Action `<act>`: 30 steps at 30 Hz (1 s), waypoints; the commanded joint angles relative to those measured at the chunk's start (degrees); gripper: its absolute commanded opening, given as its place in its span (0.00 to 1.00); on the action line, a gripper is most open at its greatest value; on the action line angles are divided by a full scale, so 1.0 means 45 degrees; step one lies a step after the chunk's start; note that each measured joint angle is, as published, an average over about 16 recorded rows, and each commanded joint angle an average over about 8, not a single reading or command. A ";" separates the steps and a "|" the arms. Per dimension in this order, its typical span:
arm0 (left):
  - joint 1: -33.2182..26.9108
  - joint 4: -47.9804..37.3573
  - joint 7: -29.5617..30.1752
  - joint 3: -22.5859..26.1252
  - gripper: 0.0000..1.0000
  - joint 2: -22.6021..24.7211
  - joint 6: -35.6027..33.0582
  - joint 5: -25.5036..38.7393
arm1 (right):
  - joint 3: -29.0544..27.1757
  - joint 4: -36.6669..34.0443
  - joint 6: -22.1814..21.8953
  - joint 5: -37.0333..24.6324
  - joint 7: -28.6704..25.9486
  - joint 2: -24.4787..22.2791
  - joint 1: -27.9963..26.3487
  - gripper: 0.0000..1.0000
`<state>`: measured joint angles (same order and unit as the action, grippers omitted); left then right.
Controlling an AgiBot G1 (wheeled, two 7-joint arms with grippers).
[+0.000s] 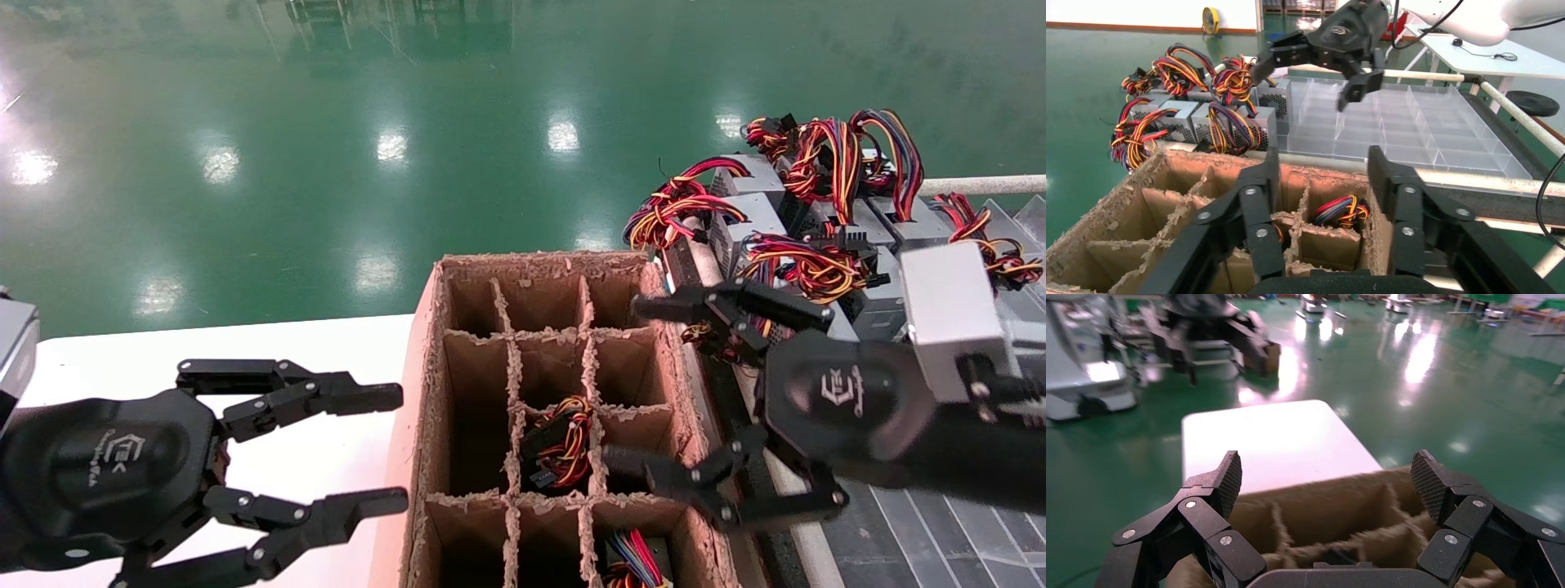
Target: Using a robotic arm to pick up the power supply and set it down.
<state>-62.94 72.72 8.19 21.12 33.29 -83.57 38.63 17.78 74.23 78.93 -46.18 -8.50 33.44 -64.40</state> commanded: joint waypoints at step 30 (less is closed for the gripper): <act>0.0003 -0.0004 -0.0002 0.0000 1.00 -0.0002 0.0004 -0.0003 | -0.0431 -0.0163 0.1592 0.1036 -0.0520 0.0376 0.0681 1.00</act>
<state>-62.92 72.70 8.18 21.12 33.28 -83.55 38.62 15.82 73.49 86.13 -41.49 -10.85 35.14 -61.32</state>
